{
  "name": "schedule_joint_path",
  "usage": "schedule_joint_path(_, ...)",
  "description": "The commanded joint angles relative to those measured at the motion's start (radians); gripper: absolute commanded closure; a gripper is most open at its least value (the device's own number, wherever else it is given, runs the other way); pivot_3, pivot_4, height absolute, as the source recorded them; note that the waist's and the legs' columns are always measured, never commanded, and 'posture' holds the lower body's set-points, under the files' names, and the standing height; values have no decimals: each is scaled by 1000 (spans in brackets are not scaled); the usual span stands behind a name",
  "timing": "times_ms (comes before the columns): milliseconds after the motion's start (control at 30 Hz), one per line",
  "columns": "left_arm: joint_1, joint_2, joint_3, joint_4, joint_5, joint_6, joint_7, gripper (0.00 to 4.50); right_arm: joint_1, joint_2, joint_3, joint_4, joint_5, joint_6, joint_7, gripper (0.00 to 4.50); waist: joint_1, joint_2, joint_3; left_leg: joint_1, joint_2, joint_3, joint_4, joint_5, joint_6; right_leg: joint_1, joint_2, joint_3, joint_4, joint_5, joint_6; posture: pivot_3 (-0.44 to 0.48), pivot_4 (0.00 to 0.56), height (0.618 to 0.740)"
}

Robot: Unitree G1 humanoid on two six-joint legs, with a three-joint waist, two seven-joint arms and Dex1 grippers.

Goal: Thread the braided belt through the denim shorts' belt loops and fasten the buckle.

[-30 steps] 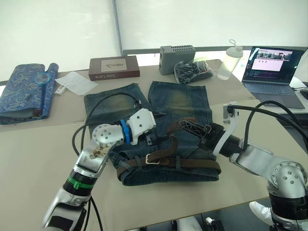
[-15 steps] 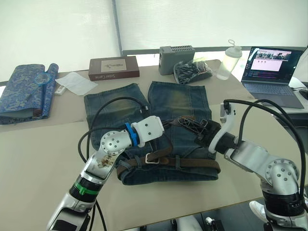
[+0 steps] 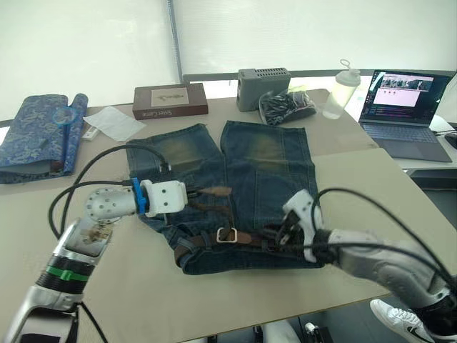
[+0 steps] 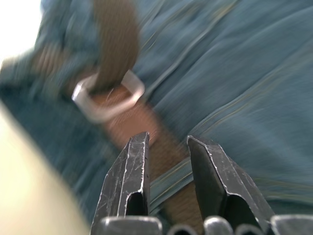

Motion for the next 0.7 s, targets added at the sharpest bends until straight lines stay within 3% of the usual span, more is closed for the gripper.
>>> schedule_joint_path(33,-28,88,72,99,6,-108,-32,4500,8,-2,20,1,-159,-82,108,3072,0,0,0,0,0,0,0,0,0,0,0,0,0,0,0,0,150,740)
schedule_joint_path(167,-98,175,88,242,28,-228,-55,4500,33,34,15,28,-249,-116,178,3072,0,0,0,0,1,0,0,1,-1,-1,1,-1,0,1,0,0,150,740)
schedule_joint_path(233,-117,185,50,229,15,-256,-114,4500,36,64,1,41,-271,-129,207,3072,0,0,0,0,1,0,0,1,-2,0,1,-1,1,1,-1,0,150,740)
schedule_joint_path(433,-123,111,-96,55,17,-169,-241,4500,29,127,-23,53,-324,-136,267,3072,3,0,0,0,0,0,2,0,-1,1,1,-2,0,1,0,0,150,740)
schedule_joint_path(700,-134,80,-183,29,95,-220,-290,4500,40,159,-28,40,-394,-115,301,3072,-4,0,0,0,0,1,2,1,-1,0,3,-1,2,2,0,0,150,740)
